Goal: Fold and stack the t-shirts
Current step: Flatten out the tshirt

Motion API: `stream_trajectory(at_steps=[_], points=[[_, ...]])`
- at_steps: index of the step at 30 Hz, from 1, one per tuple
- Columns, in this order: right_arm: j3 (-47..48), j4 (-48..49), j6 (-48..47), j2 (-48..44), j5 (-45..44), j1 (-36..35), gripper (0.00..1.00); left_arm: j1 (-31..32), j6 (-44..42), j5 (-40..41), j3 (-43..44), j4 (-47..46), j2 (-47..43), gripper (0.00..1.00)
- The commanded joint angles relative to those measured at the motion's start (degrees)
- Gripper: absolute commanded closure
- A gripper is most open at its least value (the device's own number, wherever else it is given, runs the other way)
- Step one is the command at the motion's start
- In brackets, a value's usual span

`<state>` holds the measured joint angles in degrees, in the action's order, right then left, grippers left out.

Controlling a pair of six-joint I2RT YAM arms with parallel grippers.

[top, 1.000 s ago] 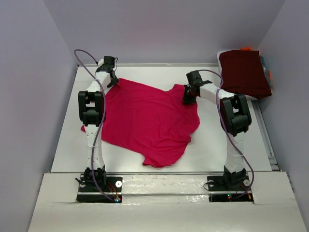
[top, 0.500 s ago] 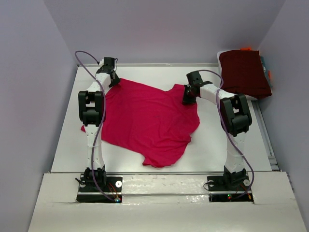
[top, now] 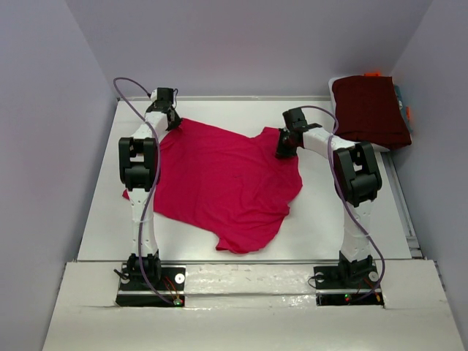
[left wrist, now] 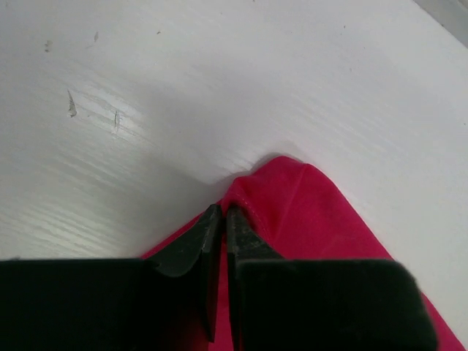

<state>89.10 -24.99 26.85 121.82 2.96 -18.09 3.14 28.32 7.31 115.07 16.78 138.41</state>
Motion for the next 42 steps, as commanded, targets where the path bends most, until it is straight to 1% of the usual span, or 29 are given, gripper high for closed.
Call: stream_trajectory(at_steps=[1,3,4,7,11,16,20,28,33,36,39,42], points=[[-2.3,-1.2,-0.2,1.4,-0.1,-0.5,0.93,-0.3,-0.5,1.1,-0.7,-1.5,-2.5,0.85],[-2.4,-1.0,-0.1,1.5,-0.1,-0.5,0.93,-0.3,-0.6,1.6,-1.1,-1.7,-2.7,0.86],[-2.5,-1.0,-0.1,1.6,0.0,-0.5,0.93,-0.3,-0.6,1.8,-1.3,-1.7,-2.8,0.89],[-2.6,-0.9,-0.1,1.7,0.0,-0.5,0.93,-0.3,-0.9,2.9,-1.5,-1.8,-3.2,0.94],[-2.7,-0.8,-0.1,1.8,0.2,-0.5,0.93,-0.3,-1.2,5.7,-1.9,-1.8,-4.3,0.94],[-2.8,-0.6,0.0,2.2,0.4,-0.5,0.93,-0.3,-1.1,11.6,-3.1,-2.9,-6.9,0.94],[-2.7,-0.5,0.1,2.7,0.6,-0.5,0.93,-0.3,-2.9,12.9,-3.3,-3.9,-8.0,0.94],[-2.9,-0.4,0.2,3.7,0.6,-0.5,0.93,-0.3,-6.3,12.6,1.9,-2.8,-6.8,0.94],[-3.1,-0.4,0.1,3.9,0.9,-0.5,0.93,-0.3,-7.0,12.0,8.1,-1.3,-4.5,0.94],[-3.2,-0.6,-0.1,3.7,0.6,-0.5,0.93,-0.3,-7.9,11.6,11.5,-1.1,-3.2,0.94],[-3.6,-0.8,-0.4,3.3,0.1,-0.5,0.93,-0.3,-8.5,11.2,14.8,-0.3,-1.1,0.89],[-4.1,-0.6,-0.4,3.2,0.4,-0.5,0.93,-0.3,-9.4,10.2,15.5,-0.5,0.2,0.78]])
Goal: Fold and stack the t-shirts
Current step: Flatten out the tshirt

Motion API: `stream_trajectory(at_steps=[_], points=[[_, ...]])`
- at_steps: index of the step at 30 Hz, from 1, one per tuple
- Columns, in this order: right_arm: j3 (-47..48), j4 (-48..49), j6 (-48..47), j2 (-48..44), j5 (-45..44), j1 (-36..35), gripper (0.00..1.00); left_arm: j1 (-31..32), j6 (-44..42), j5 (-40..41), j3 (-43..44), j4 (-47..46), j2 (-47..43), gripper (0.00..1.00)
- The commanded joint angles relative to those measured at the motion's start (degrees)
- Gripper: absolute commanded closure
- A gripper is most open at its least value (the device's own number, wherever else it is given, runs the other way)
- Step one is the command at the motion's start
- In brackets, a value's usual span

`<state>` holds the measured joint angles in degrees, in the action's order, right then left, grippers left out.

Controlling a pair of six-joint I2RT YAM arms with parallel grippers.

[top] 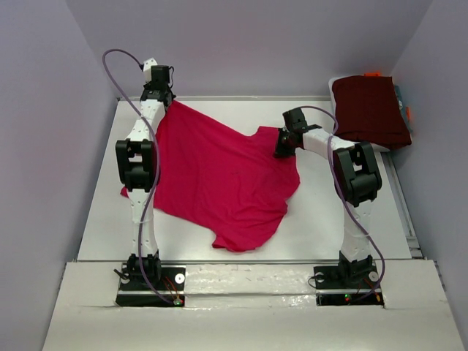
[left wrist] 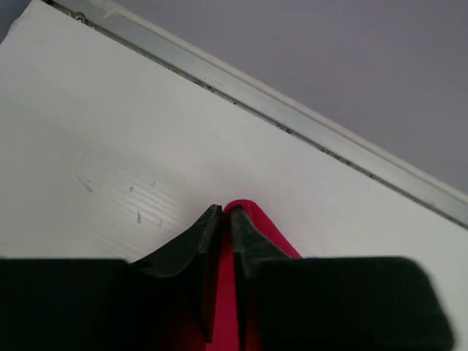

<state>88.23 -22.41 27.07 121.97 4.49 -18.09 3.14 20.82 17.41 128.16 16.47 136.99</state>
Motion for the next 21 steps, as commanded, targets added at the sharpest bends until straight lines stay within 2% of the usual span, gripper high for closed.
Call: stream_trajectory(at_steps=[1,2,3,4,5,7,14,21], points=[[-3.5,-3.1,-0.6,2.9,-1.1,-0.5,0.93,-0.3,-2.1,0.1,2.3,-0.2,1.8,0.64],[-3.6,-3.0,-0.5,2.9,-1.0,-0.5,0.93,-0.3,-2.2,0.0,1.8,-0.3,2.0,0.53],[-3.7,-2.9,-0.5,2.8,-0.9,-0.5,0.93,-0.3,-2.5,-0.2,1.5,-0.4,2.1,0.35],[-3.8,-2.8,-0.5,2.8,-0.9,-0.5,0.93,-0.3,-2.5,-0.2,1.2,-0.4,2.1,0.34],[-4.1,-2.7,-0.4,2.6,-0.8,-0.5,0.93,-0.3,-2.7,-0.3,0.1,-0.6,2.1,0.25],[-4.4,-2.5,-0.3,2.3,-0.6,-0.5,0.93,-0.3,-2.6,-0.4,-0.9,-1.0,1.7,0.19],[-4.0,-1.8,0.4,0.7,-2.6,-0.5,0.93,0.3,-1.6,-0.6,-6.3,-2.5,-2.0,0.18],[3.4,-2.5,2.8,1.3,-9.7,-0.5,0.93,2.0,-1.7,-1.2,-13.1,-1.6,-5.9,0.18]])
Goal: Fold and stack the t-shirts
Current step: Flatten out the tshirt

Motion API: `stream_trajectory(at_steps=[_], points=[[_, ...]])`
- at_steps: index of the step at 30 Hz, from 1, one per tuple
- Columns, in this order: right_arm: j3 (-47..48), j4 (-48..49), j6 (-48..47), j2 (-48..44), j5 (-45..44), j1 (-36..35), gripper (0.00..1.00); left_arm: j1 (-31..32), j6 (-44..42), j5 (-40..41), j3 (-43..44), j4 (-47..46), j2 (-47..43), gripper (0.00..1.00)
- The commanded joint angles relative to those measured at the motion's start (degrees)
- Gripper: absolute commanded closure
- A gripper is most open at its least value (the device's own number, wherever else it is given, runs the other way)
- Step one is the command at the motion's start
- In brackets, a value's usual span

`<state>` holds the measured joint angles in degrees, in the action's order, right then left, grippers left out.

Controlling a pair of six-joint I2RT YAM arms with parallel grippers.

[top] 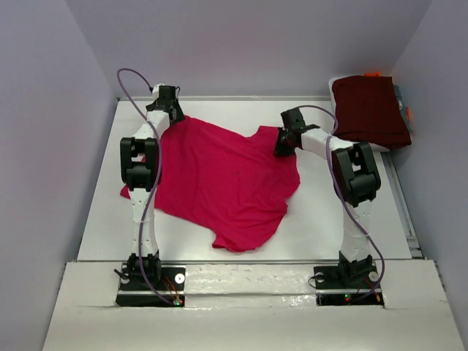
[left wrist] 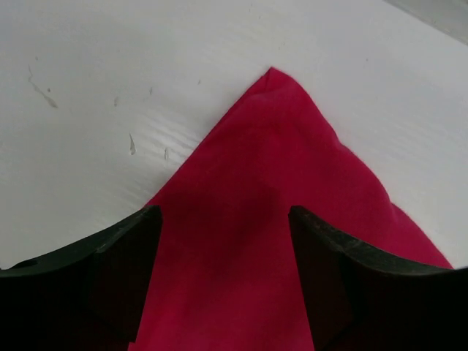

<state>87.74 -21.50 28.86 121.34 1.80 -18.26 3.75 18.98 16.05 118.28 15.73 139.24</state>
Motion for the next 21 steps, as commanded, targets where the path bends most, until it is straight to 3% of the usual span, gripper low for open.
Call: stream_trajectory(at_steps=[1,5,12,21], points=[[6.5,-4.0,1.0,2.1,-7.4,-0.4,0.93,1.4,0.3,-0.1,-4.2,-1.4,-9.2,0.18],[14.8,-7.2,0.3,6.0,-9.8,-0.4,0.93,2.0,0.4,-0.8,-9.1,-1.8,-11.6,0.18],[26.7,-12.3,-0.2,13.6,-9.3,0.7,0.93,2.0,0.4,-1.2,-8.7,2.5,-12.8,0.18],[31.9,-17.4,0.5,16.0,-9.2,2.4,0.93,3.0,0.4,-2.0,-4.1,8.4,-10.4,0.18]])
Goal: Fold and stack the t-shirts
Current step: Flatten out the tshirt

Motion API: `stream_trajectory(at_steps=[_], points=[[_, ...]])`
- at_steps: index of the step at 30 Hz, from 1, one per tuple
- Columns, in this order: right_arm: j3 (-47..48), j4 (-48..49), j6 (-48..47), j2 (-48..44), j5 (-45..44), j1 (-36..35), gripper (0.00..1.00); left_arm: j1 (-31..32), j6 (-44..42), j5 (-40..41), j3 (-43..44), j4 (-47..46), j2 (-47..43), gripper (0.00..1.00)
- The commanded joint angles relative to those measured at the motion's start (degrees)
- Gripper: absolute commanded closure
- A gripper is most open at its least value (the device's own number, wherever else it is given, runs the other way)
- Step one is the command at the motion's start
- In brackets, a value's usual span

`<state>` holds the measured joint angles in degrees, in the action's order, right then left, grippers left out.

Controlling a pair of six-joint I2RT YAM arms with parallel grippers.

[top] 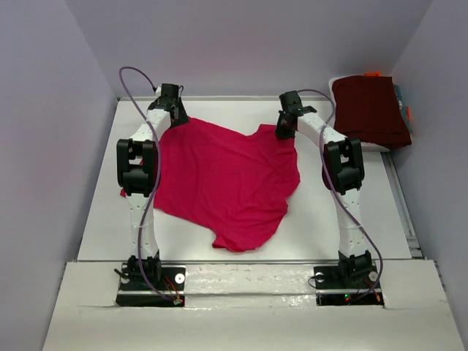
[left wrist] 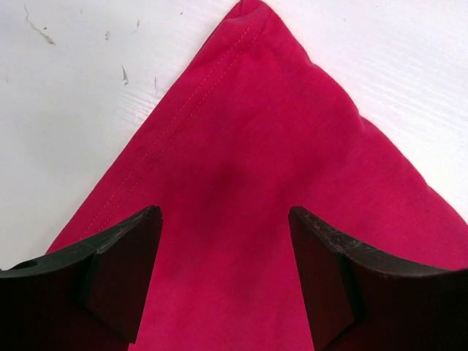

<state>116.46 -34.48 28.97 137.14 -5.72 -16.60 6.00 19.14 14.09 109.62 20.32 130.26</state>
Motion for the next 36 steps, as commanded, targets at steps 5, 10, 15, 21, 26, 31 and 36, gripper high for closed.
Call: stream_trajectory(at_steps=[5,10,15,21,26,31,36], points=[[-4.1,-2.3,0.8,-5.5,-3.3,1.3,0.93,1.9,-0.4,0.2,5.8,7.4,-0.1,0.18],[-8.4,-1.6,1.1,-8.5,-3.9,1.3,0.93,2.5,-0.2,0.6,5.6,8.9,0.6,0.18],[-12.8,-0.5,2.0,-11.7,-3.2,1.3,0.93,3.1,-0.4,1.6,6.1,10.4,1.7,0.19],[-14.5,-0.6,2.0,-12.5,-3.4,1.3,0.93,3.1,-0.2,2.7,6.7,11.9,3.5,0.2],[-14.7,-0.8,2.1,-13.2,-3.2,1.3,0.93,3.1,-0.6,3.6,7.3,12.8,4.6,0.2],[-16.0,-2.1,2.7,-15.8,-2.5,1.3,0.93,3.1,-0.4,4.6,8.7,14.2,5.7,0.21],[-20.0,0.1,2.0,-18.8,-3.9,1.3,0.93,3.1,-0.3,4.4,8.8,14.1,6.0,0.21]])
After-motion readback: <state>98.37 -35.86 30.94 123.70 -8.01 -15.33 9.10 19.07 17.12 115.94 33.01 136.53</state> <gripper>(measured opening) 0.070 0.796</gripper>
